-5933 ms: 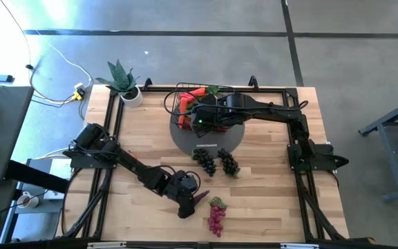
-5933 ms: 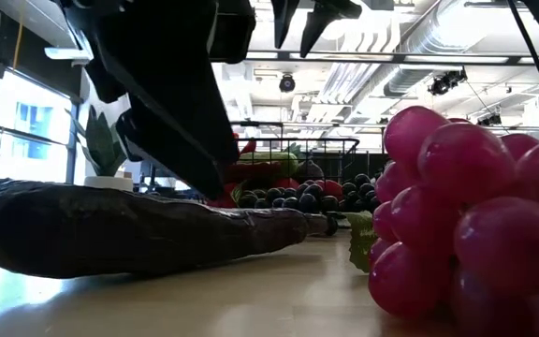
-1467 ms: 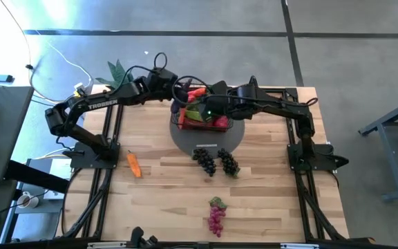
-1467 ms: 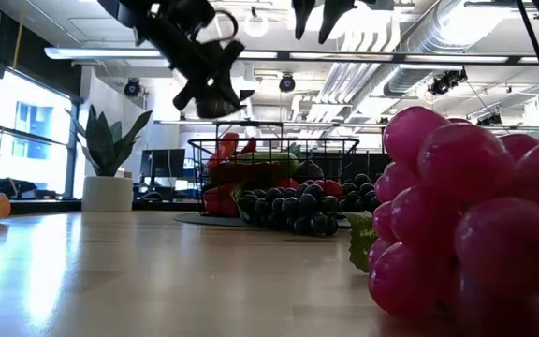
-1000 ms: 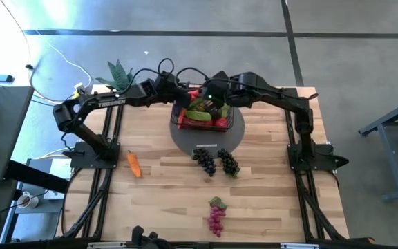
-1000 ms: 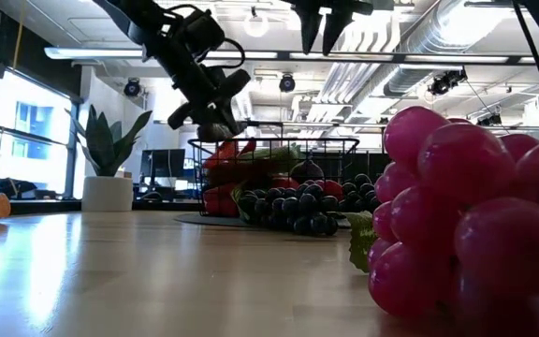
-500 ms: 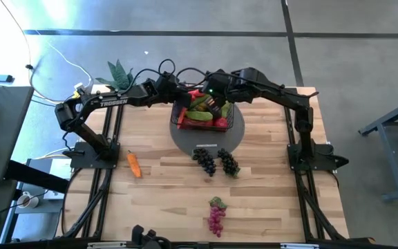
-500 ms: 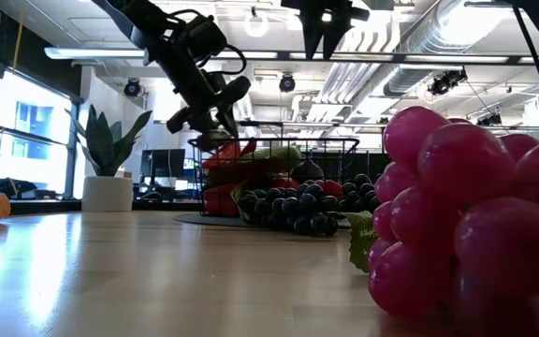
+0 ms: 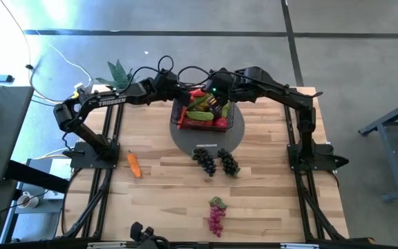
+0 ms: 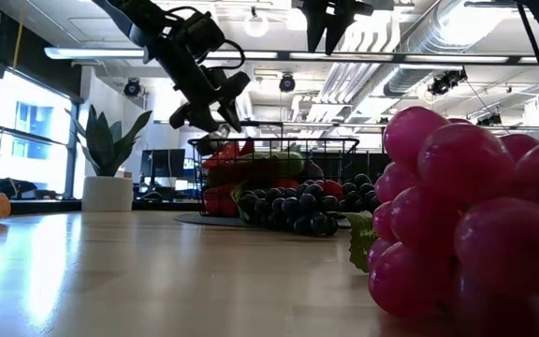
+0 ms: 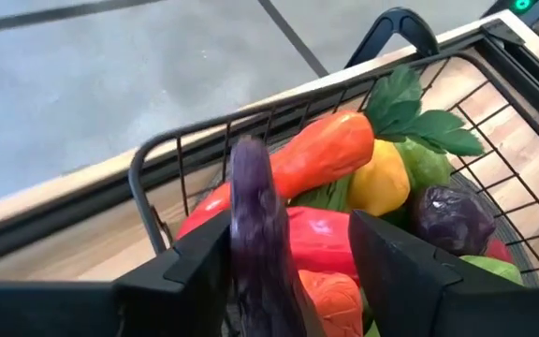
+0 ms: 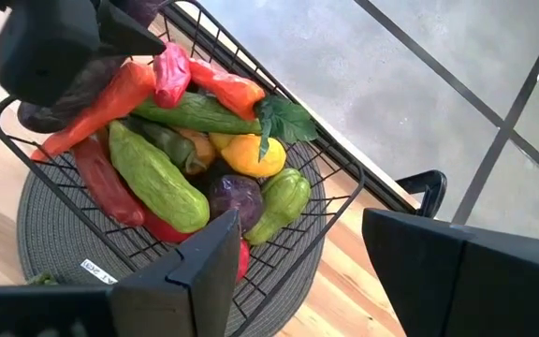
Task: Build produce basket
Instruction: Put the purple eggplant into the wire basket, then put the orange chilli pepper into the wire basket
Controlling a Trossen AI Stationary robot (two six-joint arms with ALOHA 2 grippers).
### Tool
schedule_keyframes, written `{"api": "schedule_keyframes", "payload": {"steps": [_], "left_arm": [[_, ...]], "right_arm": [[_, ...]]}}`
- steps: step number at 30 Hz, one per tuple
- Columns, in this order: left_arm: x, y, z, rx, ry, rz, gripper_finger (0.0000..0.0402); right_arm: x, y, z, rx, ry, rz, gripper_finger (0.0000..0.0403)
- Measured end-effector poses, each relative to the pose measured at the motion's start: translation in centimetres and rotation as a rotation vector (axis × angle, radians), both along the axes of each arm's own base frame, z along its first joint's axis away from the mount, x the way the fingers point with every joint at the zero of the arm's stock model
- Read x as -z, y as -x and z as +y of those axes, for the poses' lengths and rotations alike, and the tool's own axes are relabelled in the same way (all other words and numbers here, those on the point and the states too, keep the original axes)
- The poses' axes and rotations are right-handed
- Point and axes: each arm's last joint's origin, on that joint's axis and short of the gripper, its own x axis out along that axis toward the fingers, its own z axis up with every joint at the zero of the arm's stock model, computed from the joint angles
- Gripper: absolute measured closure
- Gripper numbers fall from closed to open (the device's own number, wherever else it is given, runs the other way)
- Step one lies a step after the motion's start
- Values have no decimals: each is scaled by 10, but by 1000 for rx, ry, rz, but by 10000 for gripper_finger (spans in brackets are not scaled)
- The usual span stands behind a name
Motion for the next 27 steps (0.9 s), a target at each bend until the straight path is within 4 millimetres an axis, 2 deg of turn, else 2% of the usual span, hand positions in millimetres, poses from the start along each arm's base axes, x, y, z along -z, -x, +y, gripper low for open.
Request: {"api": "schedule_keyframes", "payload": {"steps": [9, 15, 23, 27], "left_arm": [[-28, 5, -2, 89, -62, 79, 204], [-48, 15, -10, 146, -75, 158, 204], [-76, 41, -34, 211, -85, 172, 204], [-86, 57, -49, 250, -37, 173, 204]], "right_arm": [[1, -1, 2, 28, -52, -39, 194], [1, -3, 12, 48, -121, -87, 194], [2, -7, 31, 91, -166, -144, 194], [2, -8, 38, 124, -185, -175, 194]]}}
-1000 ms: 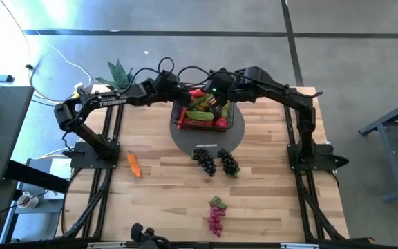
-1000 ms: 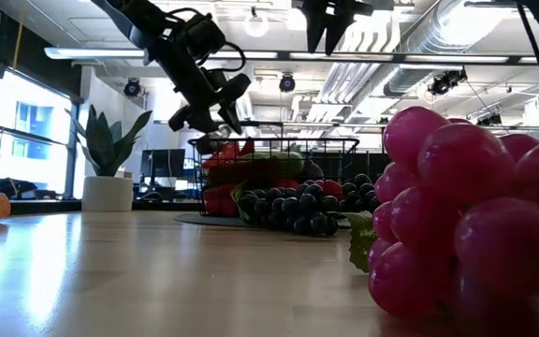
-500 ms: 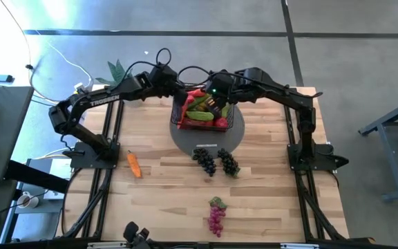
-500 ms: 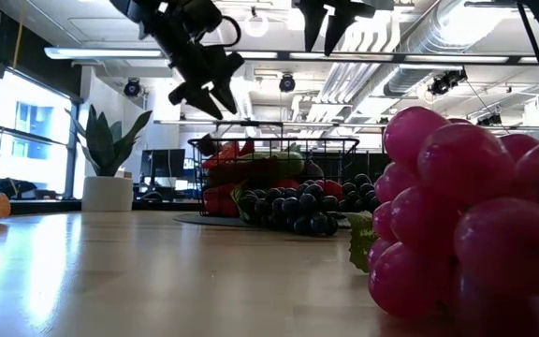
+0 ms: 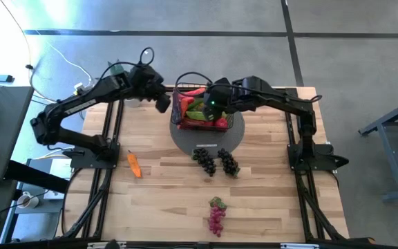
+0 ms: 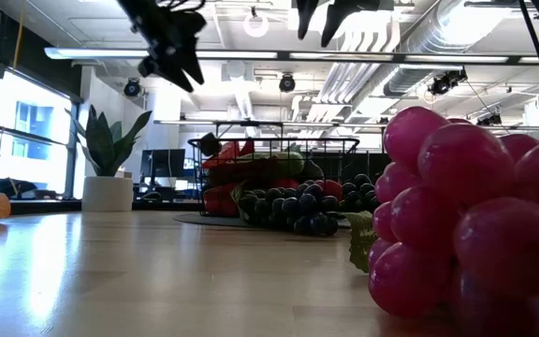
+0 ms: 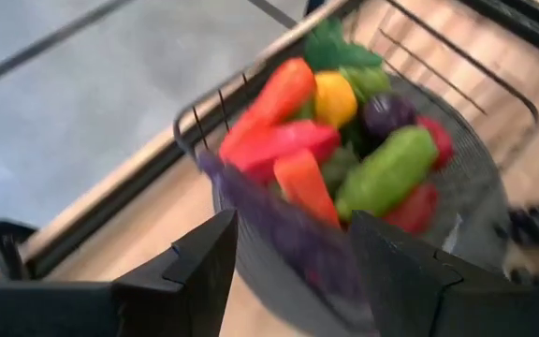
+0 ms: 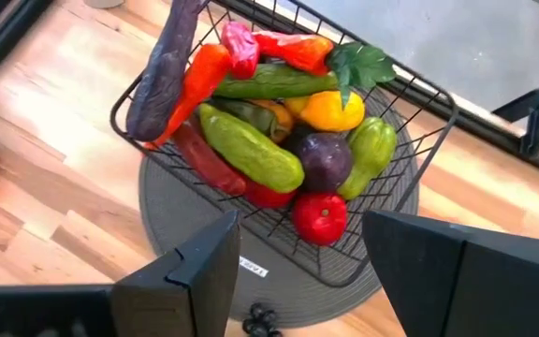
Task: Build produce basket
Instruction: Put the orange chilli pepper into the wire basket
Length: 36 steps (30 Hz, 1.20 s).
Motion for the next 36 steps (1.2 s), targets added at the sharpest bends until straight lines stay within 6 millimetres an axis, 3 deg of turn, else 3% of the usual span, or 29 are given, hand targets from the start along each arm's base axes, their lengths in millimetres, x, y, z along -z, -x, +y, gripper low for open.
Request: {"api": "schedule_keyframes", "payload": {"steps": [7, 16, 27, 36], "left_arm": [[-7, 21, -35, 83, 45, 51, 204], [11, 39, -74, 205, 57, 77, 204], [21, 50, -115, 670, 93, 278, 204], [27, 58, -140, 1049, 12, 482, 204]], "right_arm": [[0, -2, 14, 28, -28, -35, 194], [0, -3, 38, -25, -56, -43, 194], [1, -4, 57, -111, -89, -32, 194], [1, -4, 61, -170, -116, -16, 194]]}}
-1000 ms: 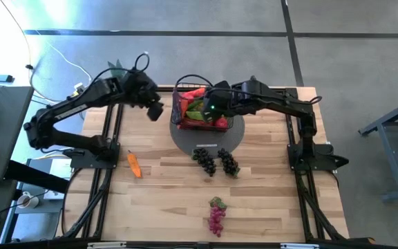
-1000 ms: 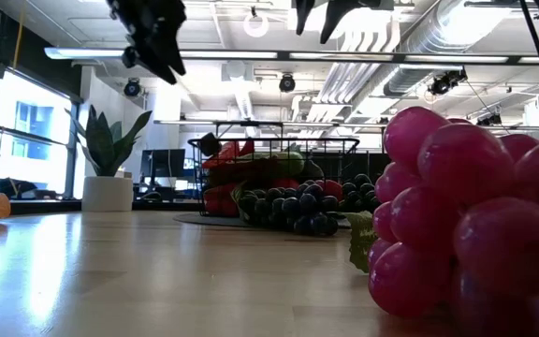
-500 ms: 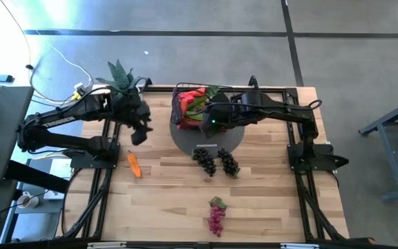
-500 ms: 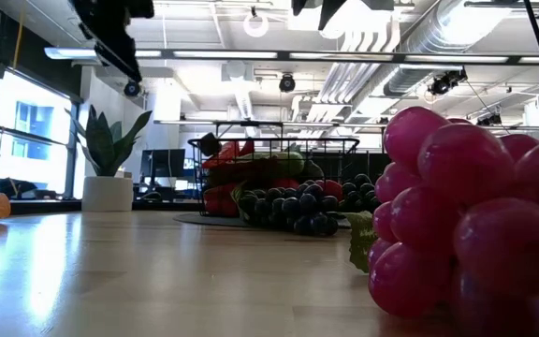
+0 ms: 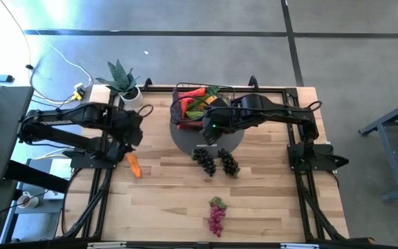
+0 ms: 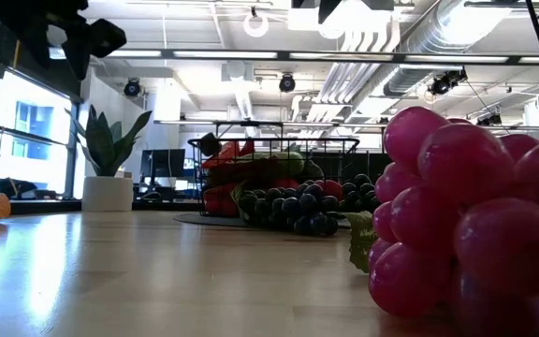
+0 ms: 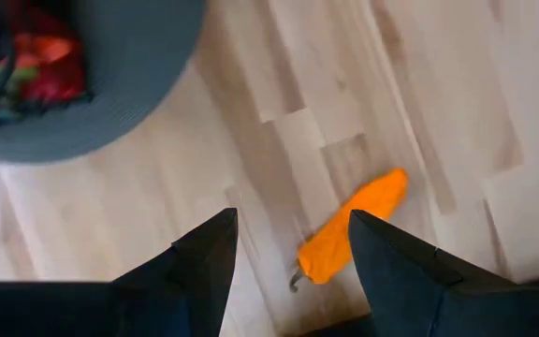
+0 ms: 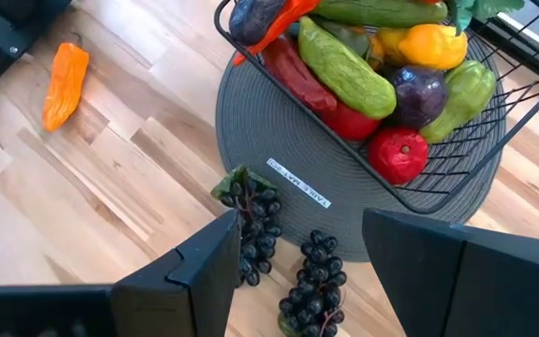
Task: Build produce basket
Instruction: Put the orange chilli pepper into the wire basket
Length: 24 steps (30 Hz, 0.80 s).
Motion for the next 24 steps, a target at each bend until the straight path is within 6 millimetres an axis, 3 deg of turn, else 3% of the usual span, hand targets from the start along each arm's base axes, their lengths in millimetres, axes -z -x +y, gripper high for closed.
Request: {"api": "schedule_keyframes", "payload": {"steps": [10, 17, 24], "left_arm": [[7, -11, -31, 251, 9, 50, 204], [49, -14, -54, 436, -24, 218, 204], [87, -18, -66, 495, -51, 246, 204]], "right_arm": [[0, 0, 0, -47, 19, 15, 194], [0, 0, 1, -67, -10, 18, 194], [0, 0, 1, -84, -12, 22, 194]]}}
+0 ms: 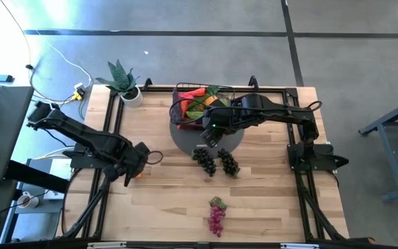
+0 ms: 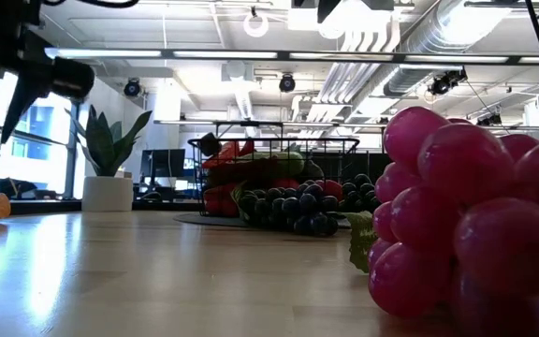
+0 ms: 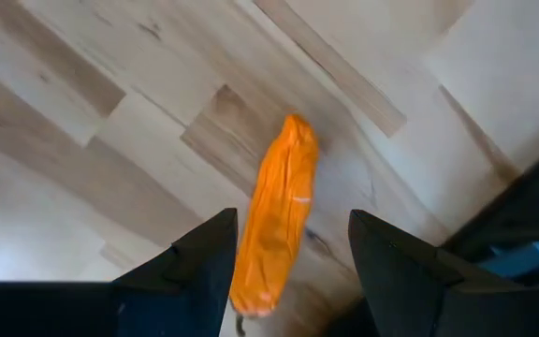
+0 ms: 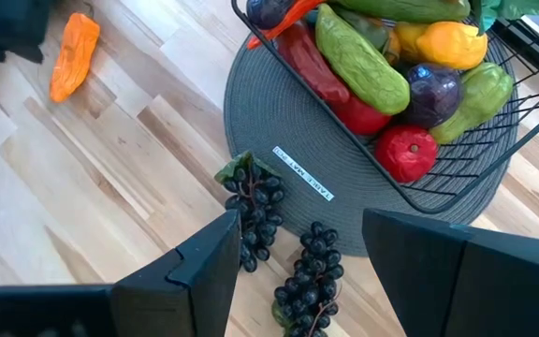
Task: Build produce basket
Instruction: Put the orange chilli pepper into the wire basket
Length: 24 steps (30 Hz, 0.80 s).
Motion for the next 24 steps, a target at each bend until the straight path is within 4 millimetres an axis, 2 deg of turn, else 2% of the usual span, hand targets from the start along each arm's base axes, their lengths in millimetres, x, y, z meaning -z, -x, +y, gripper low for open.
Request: {"api": "schedule_keyframes", "payload": {"steps": [12, 24], "left_arm": [[45, -8, -3, -20, -59, 143, 204], [69, -25, -7, -15, -90, 190, 204]], "right_arm": [[0, 0, 0, 2, -1, -1, 194], [0, 0, 0, 4, -4, -1, 194]]}}
